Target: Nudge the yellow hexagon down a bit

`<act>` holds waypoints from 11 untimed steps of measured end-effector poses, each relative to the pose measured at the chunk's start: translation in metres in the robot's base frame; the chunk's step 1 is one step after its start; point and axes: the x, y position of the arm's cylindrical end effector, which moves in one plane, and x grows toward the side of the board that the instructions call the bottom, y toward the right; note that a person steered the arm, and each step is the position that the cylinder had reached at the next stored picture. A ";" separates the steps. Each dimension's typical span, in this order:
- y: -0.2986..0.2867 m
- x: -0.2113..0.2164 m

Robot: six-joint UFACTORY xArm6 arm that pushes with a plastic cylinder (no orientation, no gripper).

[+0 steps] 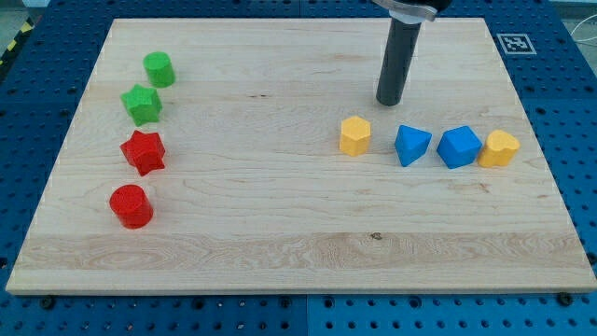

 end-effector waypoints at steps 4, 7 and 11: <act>0.004 0.028; -0.054 0.040; -0.069 0.039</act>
